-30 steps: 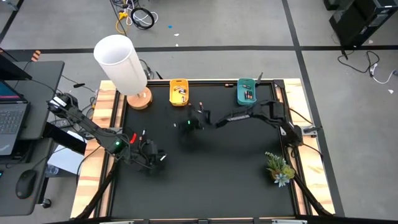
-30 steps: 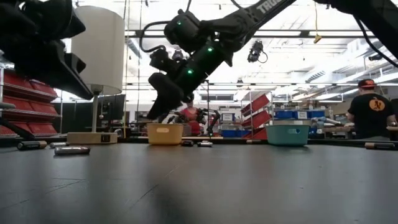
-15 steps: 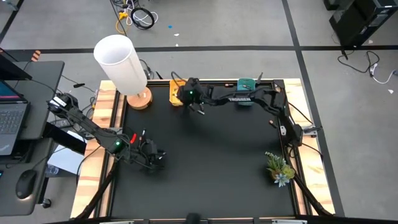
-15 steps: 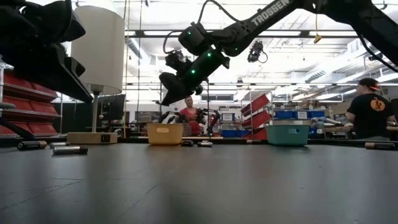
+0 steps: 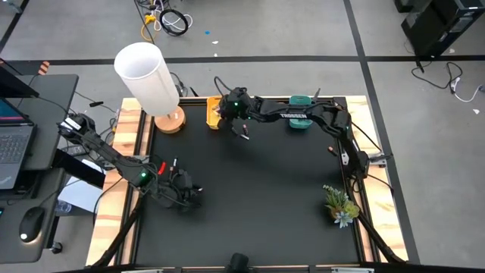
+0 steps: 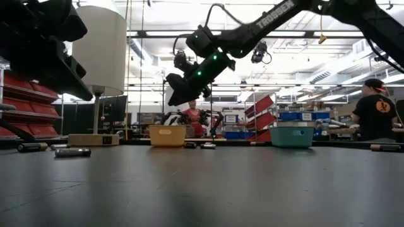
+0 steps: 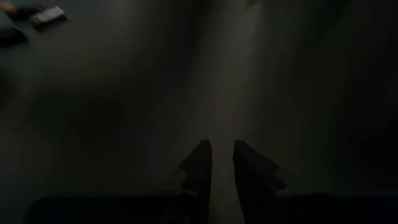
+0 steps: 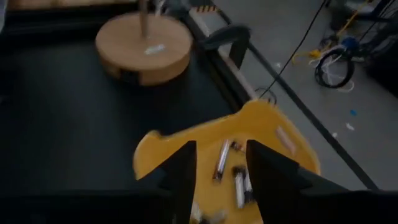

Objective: Sort batteries
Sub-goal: Put the silver battery into the yellow bin

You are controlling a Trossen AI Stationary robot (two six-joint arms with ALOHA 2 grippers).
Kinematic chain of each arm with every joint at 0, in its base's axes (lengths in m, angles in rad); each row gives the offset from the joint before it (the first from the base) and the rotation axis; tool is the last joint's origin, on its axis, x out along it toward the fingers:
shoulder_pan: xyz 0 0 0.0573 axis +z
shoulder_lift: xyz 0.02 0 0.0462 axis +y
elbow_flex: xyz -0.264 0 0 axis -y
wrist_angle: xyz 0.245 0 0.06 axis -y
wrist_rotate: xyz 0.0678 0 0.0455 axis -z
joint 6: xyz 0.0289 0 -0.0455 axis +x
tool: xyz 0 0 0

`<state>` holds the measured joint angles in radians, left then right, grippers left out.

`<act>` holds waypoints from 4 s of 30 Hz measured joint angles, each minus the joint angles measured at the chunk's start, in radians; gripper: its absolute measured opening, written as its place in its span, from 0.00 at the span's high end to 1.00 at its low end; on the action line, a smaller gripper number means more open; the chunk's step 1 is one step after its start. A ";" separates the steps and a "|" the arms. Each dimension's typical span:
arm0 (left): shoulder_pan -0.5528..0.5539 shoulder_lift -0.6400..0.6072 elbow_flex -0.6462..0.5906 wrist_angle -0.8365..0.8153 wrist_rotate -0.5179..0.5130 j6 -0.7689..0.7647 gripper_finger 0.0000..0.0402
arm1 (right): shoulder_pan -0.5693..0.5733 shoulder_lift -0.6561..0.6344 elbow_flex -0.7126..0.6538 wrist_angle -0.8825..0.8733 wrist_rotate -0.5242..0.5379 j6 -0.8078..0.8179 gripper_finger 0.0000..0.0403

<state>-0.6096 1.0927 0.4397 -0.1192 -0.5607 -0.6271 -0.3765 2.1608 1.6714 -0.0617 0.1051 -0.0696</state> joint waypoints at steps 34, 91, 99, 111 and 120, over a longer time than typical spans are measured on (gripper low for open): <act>-0.120 0.338 -0.019 0.326 -0.424 -0.129 0.82 | 0.671 -0.288 -0.629 0.739 0.526 -0.095 0.75; -0.203 0.812 -0.018 0.472 -0.606 -0.517 0.93 | 0.680 -0.300 -0.733 0.906 0.466 -0.134 0.75; -0.190 0.609 -0.018 0.479 -0.549 -0.183 0.93 | 0.682 -0.300 -0.733 0.906 0.471 -0.134 0.75; -0.122 0.490 -0.018 0.490 -0.606 0.924 0.93 | 0.678 -0.299 -0.733 0.866 0.478 -0.115 0.75; -0.090 0.491 -0.018 0.520 -0.615 1.164 0.93 | 0.677 -0.299 -0.733 0.843 0.478 -0.090 0.75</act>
<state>-0.7000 1.5837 0.4217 0.4005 -1.1761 0.5371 0.3009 1.8618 0.9386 0.7813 0.5827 -0.1594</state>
